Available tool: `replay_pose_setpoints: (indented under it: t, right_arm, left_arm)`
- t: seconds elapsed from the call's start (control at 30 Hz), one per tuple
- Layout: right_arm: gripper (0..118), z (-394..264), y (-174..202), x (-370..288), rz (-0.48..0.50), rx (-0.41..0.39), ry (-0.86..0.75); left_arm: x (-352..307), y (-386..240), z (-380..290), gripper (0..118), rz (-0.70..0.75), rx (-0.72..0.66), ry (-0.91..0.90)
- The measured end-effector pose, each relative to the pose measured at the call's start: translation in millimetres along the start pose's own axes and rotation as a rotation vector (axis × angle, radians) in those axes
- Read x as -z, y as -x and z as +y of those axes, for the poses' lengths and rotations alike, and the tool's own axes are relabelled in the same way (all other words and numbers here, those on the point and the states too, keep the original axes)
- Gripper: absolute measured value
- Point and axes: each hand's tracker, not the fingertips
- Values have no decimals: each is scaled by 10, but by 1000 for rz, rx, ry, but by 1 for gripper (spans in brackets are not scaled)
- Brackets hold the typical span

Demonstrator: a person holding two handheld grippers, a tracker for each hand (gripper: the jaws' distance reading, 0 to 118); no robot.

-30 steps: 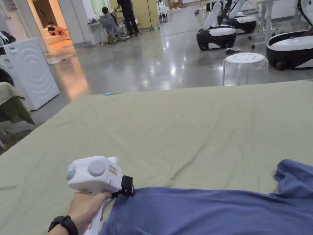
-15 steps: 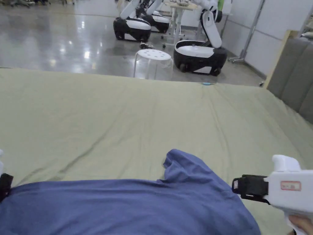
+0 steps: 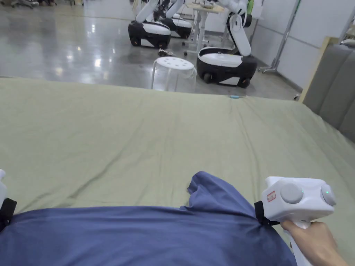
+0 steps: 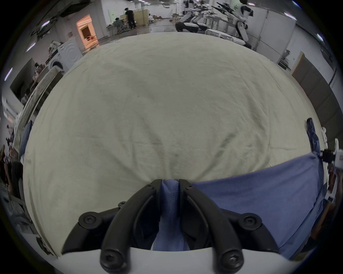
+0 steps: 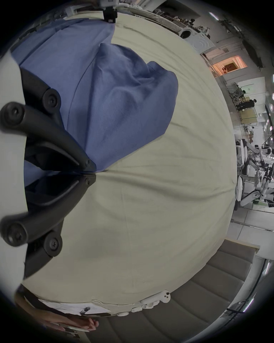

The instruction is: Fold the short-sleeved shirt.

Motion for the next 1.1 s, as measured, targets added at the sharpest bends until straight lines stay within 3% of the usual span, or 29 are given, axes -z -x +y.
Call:
replay_pose_setpoints:
  t: [0.1, 0.27, 0.47, 0.67, 0.87, 0.9, 0.93, 0.97, 1.0, 1.1]
  right_arm:
    - [2, -38, -111, -306, 36, 63, -103]
    - [2, -402, -171, -1212, 125, -7, -247]
    - [2, -1479, -300, -1966, 140, 6, -330]
    - [2, -2404, -375, -2020, 124, 42, -272]
    - [2, -2703, -313, -1738, 86, 54, -225]
    - [7, -2735, -302, -1705, 80, 52, -236]
    - [23, -2767, -297, -1675, 71, 53, -264]
    - [51, -2766, -313, -1642, 67, 60, -267]
    - [68, -2778, -323, -1641, 53, 74, -275]
    - [68, -2768, -369, -1852, 8, 101, -404]
  left_arm:
    - [-339, 57, -61, 11, -50, 4, -97]
    - [-1199, 273, -614, 7, -169, 55, -295]
    - [-1741, 575, -1648, 7, -267, 36, -363]
    - [-1704, 637, -2405, 7, -288, -1, -316]
    - [-1505, 583, -2580, 7, -268, 5, -302]
    - [-1506, 543, -2591, 13, -270, 18, -319]
    - [-1503, 518, -2589, 28, -259, 19, -328]
    - [-1513, 528, -2596, 47, -256, 11, -353]
    - [-1543, 546, -2601, 55, -229, -2, -385]
    - [-1880, 523, -2677, 55, -182, 27, -581]
